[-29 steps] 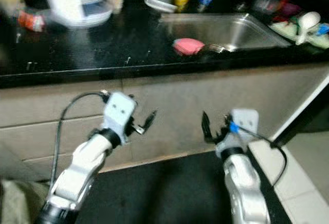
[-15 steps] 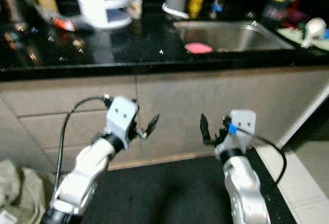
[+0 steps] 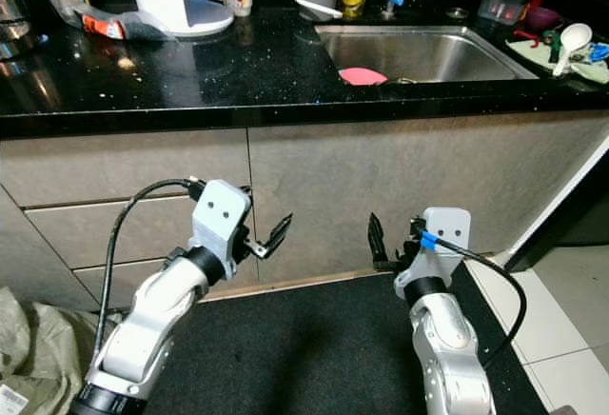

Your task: Kitchen organization

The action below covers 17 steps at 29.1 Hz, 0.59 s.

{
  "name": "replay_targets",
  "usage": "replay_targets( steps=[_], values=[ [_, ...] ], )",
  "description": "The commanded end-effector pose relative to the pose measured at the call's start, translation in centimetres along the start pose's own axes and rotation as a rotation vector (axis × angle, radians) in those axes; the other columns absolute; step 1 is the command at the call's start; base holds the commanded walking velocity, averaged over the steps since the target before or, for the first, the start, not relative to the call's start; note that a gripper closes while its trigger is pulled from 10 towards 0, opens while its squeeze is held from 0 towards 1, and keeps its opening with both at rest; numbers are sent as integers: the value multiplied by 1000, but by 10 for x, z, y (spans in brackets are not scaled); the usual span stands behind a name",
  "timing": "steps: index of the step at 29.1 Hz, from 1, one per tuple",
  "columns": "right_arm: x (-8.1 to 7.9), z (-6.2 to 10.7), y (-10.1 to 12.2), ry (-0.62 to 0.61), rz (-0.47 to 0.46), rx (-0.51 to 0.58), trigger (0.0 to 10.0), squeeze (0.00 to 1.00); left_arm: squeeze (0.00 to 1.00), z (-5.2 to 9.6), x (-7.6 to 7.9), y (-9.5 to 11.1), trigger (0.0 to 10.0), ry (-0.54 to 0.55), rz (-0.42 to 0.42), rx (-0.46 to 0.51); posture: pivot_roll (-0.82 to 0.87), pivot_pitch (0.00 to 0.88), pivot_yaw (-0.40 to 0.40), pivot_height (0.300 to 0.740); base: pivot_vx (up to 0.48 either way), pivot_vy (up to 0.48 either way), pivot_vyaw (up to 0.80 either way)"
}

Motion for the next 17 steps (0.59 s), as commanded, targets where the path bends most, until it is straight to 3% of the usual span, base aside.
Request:
replay_targets(
  steps=[1,12,17],
  values=[
    [1,0,-2,-2,-6,-11,10000,0,0,1,3,-4,10000,-10,16,-19,10,0,-92,740,0,-472,0],
    [0,-1,-1,1,-6,-8,10000,0,0,0,3,-2,10000,-15,19,-13,9,0,-89,740,0,-467,0],
    [0,-1,-1,2,-6,-8,10000,0,0,0,3,-1,10000,-6,25,-6,9,0,-89,740,0,-142,0]
  ],
)
Point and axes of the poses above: a point about 5 cm out from each wrist's last joint towards the gripper, its own z axis pointing back from the gripper into the wrist, its own y axis along the axis of the wrist's last joint, x = y × z, the point moved 2 cm from there along -z, pointing out of the wrist towards the gripper, and after that the axes turned 4 degrees about z, right-handed, at the moved point
